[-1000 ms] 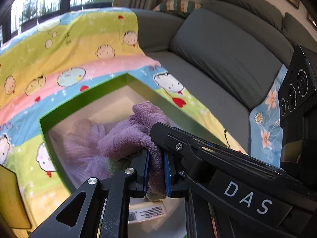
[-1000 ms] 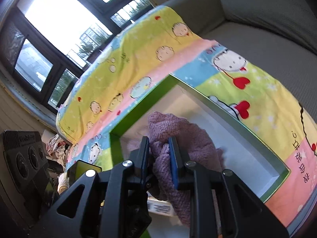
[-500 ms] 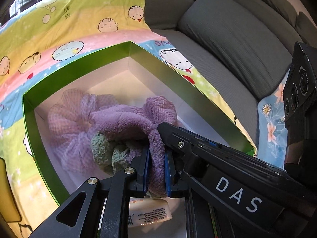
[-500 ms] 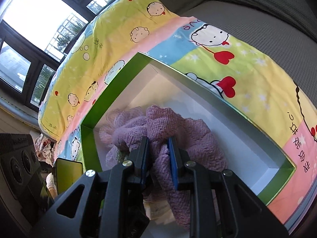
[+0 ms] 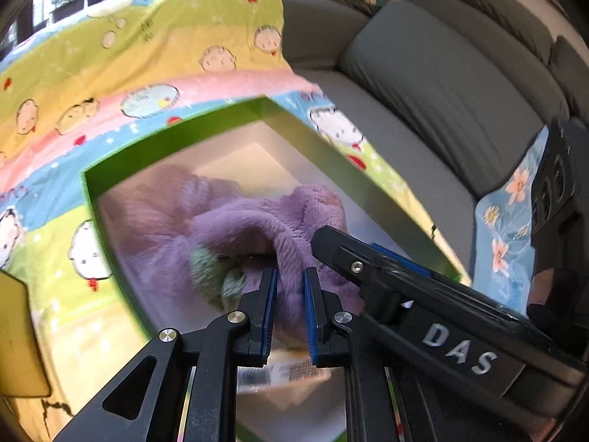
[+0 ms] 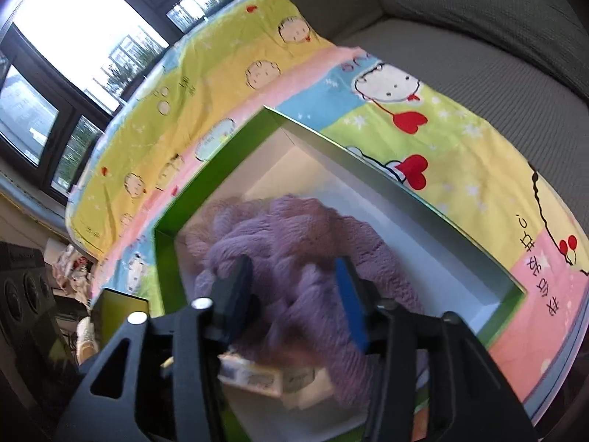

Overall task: Organize soft objects
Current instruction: 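Open the right gripper to release the purple towel in the box, then move the right gripper to the red-and-white knit sock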

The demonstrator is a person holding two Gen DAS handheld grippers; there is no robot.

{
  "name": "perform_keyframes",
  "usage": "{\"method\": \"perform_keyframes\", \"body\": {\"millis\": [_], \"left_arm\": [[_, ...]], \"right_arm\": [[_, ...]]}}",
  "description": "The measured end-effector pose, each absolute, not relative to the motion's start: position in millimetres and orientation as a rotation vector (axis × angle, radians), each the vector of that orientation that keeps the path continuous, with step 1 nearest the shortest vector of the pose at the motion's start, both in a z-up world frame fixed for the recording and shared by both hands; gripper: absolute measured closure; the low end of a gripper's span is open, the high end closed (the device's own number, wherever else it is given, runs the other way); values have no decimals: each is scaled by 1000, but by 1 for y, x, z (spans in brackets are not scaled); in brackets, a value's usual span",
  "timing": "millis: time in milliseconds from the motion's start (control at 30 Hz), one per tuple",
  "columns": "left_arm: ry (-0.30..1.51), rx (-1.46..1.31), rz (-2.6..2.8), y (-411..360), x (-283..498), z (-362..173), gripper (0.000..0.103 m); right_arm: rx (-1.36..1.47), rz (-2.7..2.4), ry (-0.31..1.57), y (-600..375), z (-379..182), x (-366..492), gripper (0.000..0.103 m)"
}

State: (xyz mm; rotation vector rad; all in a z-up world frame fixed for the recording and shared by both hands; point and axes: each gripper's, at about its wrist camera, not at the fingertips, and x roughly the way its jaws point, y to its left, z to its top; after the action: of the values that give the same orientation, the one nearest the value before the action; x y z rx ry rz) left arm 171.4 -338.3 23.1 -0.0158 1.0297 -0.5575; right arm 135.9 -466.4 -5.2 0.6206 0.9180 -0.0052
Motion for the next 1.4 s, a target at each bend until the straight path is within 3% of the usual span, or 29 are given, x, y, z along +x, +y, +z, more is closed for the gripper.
{"method": "perform_keyframes", "body": {"millis": [67, 133, 167, 300, 400, 600, 800, 967, 1400], "left_arm": [[1017, -24, -555, -328, 168, 31, 83], [1011, -13, -530, -318, 163, 37, 67], [1005, -14, -519, -312, 161, 41, 64], [963, -46, -493, -282, 145, 57, 43], [931, -86, -468, -249, 130, 72, 32], [869, -111, -327, -181, 94, 91, 25], [826, -217, -133, -99, 50, 90, 25], [793, -407, -31, -32, 4, 67, 25], [887, -469, 165, 27, -33, -3, 25]], "right_arm": [[619, 0, 887, -464, 2, 129, 36], [613, -6, 858, -460, 10, 121, 28], [603, -7, 846, -456, 15, 117, 22], [588, 21, 799, -444, 30, 106, 21], [581, 53, 761, -432, 42, 97, 7], [492, 136, 705, -392, 66, 79, 5], [377, 278, 711, -338, 74, 68, 3], [350, 437, 791, -284, 55, 60, 3], [149, 680, 918, -166, 23, 45, 4]]}}
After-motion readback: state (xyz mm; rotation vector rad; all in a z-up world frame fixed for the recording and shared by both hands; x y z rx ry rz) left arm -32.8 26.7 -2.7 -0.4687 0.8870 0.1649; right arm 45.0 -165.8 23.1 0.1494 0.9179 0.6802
